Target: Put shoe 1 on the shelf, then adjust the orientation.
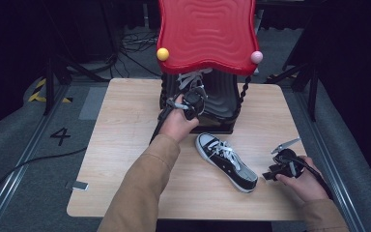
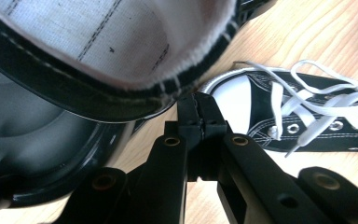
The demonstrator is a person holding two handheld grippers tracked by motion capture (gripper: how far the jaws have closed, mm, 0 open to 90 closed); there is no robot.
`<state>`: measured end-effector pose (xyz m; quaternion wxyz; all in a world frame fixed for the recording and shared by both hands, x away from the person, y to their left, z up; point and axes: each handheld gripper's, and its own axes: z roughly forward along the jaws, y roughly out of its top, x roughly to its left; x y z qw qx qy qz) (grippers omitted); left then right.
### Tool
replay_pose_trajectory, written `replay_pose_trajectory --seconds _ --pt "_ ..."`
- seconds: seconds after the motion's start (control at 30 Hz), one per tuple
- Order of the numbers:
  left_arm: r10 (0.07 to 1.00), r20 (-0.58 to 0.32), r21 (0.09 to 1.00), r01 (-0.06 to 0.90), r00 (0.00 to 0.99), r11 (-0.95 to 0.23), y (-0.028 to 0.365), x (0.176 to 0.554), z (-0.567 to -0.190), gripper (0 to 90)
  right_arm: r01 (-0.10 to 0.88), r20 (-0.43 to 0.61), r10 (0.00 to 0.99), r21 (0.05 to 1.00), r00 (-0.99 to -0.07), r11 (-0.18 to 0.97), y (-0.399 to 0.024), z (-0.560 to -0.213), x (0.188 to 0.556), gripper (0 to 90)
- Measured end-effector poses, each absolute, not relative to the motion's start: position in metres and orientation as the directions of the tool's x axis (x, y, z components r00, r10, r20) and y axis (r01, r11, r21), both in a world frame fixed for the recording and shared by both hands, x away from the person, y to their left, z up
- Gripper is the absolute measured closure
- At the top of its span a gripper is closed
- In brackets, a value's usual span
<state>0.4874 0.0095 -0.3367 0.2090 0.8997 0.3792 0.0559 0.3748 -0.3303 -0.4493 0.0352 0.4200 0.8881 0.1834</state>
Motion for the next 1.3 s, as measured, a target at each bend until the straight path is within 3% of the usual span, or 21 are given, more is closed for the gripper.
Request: replay_pose_trajectory --seconds 0.13,0.23,0.37,0.5,0.67,0.87,1.03,1.17,1.3 --pt "0.693 -0.037 0.437 0.635 0.720 -0.637 -0.007 0.489 -0.332 90.0 0.730 0.090 0.756 0.355 -0.648 0.584 -0.329 -0.449 0.375 52.3" --pt "0.724 0.108 0.405 0.635 0.681 -0.658 -0.014 0.494 -0.334 90.0 0.731 0.095 0.757 0.360 -0.646 0.579 -0.330 -0.450 0.375 52.6" --pt "0.754 0.026 0.417 0.679 0.656 -0.605 0.005 0.505 -0.334 90.0 0.734 0.100 0.758 0.361 -0.644 0.576 -0.333 -0.450 0.374 52.9" --pt "0.704 0.078 0.412 0.620 0.706 -0.667 0.001 0.502 -0.330 90.0 0.735 0.094 0.761 0.360 -0.642 0.575 -0.332 -0.450 0.375 52.7" --pt "0.682 0.062 0.432 0.597 0.728 -0.676 -0.003 0.500 -0.326 89.0 0.733 0.088 0.759 0.352 -0.645 0.582 -0.329 -0.449 0.374 52.7" --pt "0.653 0.031 0.416 0.584 0.757 -0.697 0.010 0.486 -0.323 77.1 0.729 0.082 0.755 0.344 -0.651 0.592 -0.329 -0.448 0.374 53.1" --pt "0.607 -0.055 0.387 0.578 0.793 -0.719 0.017 0.467 -0.323 65.3 0.714 0.075 0.739 0.341 -0.670 0.612 -0.326 -0.443 0.372 54.6" --pt "0.619 -0.111 0.358 0.612 0.778 -0.705 0.027 0.446 -0.326 59.2 0.713 0.089 0.734 0.342 -0.673 0.612 -0.324 -0.437 0.370 62.7" --pt "0.626 -0.085 0.377 0.607 0.775 -0.700 0.044 0.422 -0.336 52.7 0.726 0.109 0.740 0.333 -0.663 0.602 -0.324 -0.430 0.368 69.9"
